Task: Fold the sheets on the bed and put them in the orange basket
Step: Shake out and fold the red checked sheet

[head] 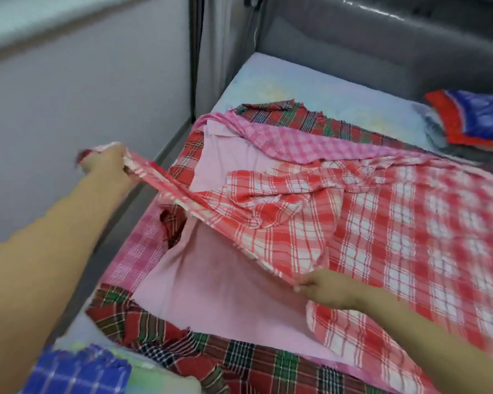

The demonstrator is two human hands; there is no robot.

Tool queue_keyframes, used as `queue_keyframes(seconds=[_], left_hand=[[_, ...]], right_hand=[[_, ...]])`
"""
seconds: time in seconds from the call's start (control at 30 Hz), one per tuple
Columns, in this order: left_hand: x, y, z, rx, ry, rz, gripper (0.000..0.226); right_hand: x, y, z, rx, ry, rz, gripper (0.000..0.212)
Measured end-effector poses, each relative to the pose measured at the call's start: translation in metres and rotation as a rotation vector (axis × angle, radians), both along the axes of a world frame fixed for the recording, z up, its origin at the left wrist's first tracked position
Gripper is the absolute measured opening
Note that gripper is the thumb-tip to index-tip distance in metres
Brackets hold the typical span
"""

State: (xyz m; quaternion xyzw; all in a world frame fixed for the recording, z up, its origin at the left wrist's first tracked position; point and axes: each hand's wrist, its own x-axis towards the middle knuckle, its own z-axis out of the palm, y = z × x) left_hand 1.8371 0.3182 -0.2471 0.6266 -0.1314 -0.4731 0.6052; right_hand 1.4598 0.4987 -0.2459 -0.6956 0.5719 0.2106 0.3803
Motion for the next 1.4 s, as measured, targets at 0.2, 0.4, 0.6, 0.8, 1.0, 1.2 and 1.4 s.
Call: queue_keyframes(seconds=[0.2, 0.4, 0.6, 0.8, 1.0, 1.2, 1.4], left_hand=[[-0.134, 0.078, 0.196, -0.656, -0.662, -0.516, 0.006], [-0.275, 0.166, 0.224, -0.707, -0.899, -0.891, 0.017], [-0.373, 0.231, 0.214, -0.616, -0.918, -0.926, 0.009], [-0.509, 0.323, 0.205, -0.534, -1.053, -0.964, 0.026], [-0.638, 0.400, 0.186, -0.206, -0.840, -0.877, 0.046], [-0.735, 0.455, 0.186, -0.103, -0.771, -1.094, 0.042], [-0.863, 0.496, 0.219, -0.323, -1.245, -1.345, 0.023]], right_hand=[[-0.028, 0.060, 0.061, -0.266, -0.011, -0.184, 0.039], [-0.095, 0.131, 0.114, -0.372, -0.054, -0.439, 0.033], [-0.181, 0.220, 0.138, -0.386, -0.112, -0.591, 0.032], [-0.317, 0.346, 0.139, -0.432, -0.186, -0.789, 0.029], [-0.450, 0.469, 0.125, -0.424, -0.218, -0.951, 0.018], [-0.543, 0.528, 0.119, -0.430, -0.319, -1.084, 0.030], [-0.616, 0.561, 0.105, -0.457, -0.337, -1.152, 0.030]])
